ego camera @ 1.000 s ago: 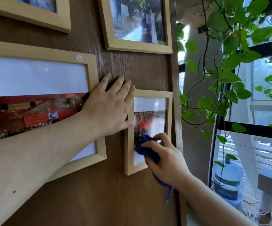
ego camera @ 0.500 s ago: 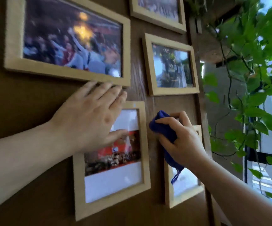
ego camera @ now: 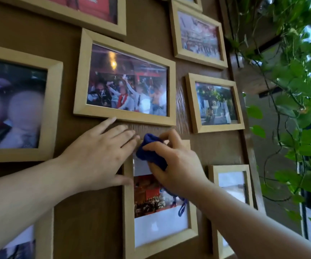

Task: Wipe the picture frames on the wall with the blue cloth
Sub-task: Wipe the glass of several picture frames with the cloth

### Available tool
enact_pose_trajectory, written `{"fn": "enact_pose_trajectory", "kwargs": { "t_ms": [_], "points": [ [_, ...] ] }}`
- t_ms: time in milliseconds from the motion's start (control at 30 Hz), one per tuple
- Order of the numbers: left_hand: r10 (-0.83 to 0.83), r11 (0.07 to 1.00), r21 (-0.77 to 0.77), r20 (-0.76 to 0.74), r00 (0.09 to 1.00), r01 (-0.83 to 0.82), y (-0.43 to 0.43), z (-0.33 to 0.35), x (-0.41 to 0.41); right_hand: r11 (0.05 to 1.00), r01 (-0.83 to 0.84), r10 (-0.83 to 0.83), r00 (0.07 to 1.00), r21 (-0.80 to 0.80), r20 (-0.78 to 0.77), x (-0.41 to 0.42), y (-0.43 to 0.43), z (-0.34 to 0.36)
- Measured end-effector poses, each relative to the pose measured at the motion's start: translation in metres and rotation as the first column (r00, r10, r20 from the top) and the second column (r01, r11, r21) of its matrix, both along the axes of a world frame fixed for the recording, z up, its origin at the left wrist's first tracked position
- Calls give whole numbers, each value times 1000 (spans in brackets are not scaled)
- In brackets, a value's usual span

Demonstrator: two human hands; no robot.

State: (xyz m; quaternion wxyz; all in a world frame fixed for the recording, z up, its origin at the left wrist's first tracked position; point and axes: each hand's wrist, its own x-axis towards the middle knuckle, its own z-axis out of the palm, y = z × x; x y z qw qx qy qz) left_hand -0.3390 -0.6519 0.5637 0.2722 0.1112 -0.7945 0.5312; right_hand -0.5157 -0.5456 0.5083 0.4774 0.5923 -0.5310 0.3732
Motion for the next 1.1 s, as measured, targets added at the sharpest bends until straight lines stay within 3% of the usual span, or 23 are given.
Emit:
{"fn": "enact_pose_trajectory", "kwargs": {
  "t_ms": [167,300,500,600,733,900,1000,1100],
  "points": [
    [-51,999,5,20,999,51,-3,0,2,999,34,-33,999,-20,15,15,-18,-10],
    [-3,997,79,12,1000,2,2,-1,4,991,135,-135,991,-15,10,5,-10,-18],
    [46,987,155,12,999,-47,6,-5,3,947,321,-314,917,11,248,-38,14,-30],
    [31,968,247,-6,1000,-28,4,-7,2,927,374,-368,892,29,263,-41,17,-31],
    [3,952,305,-21,1000,4,0,-9,0,951,306,-301,889,41,346,-20,9,-33],
    [-15,948,318,-27,1000,23,2,-9,1,979,163,-183,965,120,186,24,-10,-44],
    [-18,946,324,-25,1000,25,2,-9,1,970,213,-230,958,114,170,26,-11,-48],
    [-13,945,326,-27,1000,21,1,-10,0,945,310,-327,911,105,250,8,-1,-55]
  ]
}}
